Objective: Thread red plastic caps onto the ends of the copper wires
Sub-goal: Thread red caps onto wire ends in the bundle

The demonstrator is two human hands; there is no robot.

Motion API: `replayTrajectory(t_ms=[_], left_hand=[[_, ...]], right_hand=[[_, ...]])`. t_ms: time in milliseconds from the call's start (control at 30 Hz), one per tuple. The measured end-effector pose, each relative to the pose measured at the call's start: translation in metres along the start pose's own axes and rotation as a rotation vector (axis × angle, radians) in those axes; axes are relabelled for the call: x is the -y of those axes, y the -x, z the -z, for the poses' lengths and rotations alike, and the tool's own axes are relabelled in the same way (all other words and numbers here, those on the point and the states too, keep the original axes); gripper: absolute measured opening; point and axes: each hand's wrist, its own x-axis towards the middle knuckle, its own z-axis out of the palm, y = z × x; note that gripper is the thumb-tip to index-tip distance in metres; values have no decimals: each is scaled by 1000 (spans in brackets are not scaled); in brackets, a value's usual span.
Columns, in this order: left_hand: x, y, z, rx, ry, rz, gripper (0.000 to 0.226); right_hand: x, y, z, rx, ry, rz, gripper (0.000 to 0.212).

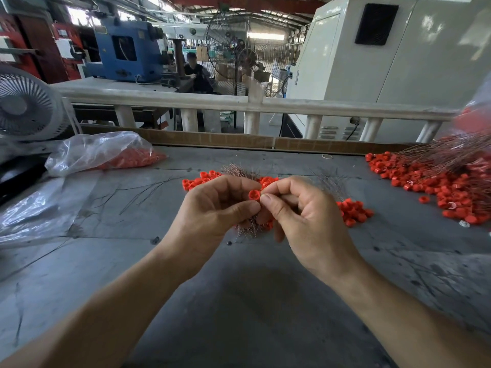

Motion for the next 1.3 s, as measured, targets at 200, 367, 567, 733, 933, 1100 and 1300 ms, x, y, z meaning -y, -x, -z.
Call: replayTrajectory(t_ms=[200,367,567,733,933,1100,1300], left_hand=[[-2,0,1,-51,-60,10,25],[-3,2,2,45,-99,35,28],[-2,2,3,61,-105,37,31],[-1,1,1,18,-24,41,24],[1,0,1,-8,-5,42,22],[-2,1,1,-7,41,64,27],[-5,1,0,-38,86,85,26]], right_hand=[[1,-1,1,-35,-46,2,9],[-2,-1,2,-4,-51,-34,8],[-4,-1,0,16,-45,-33,9],[-6,-1,-1,14,-35,-39,10],[-6,-1,-3,-21,20,-18,11],[-3,0,-3,-45,26,-31,11],[-1,0,-2,-33,14,-63,10]])
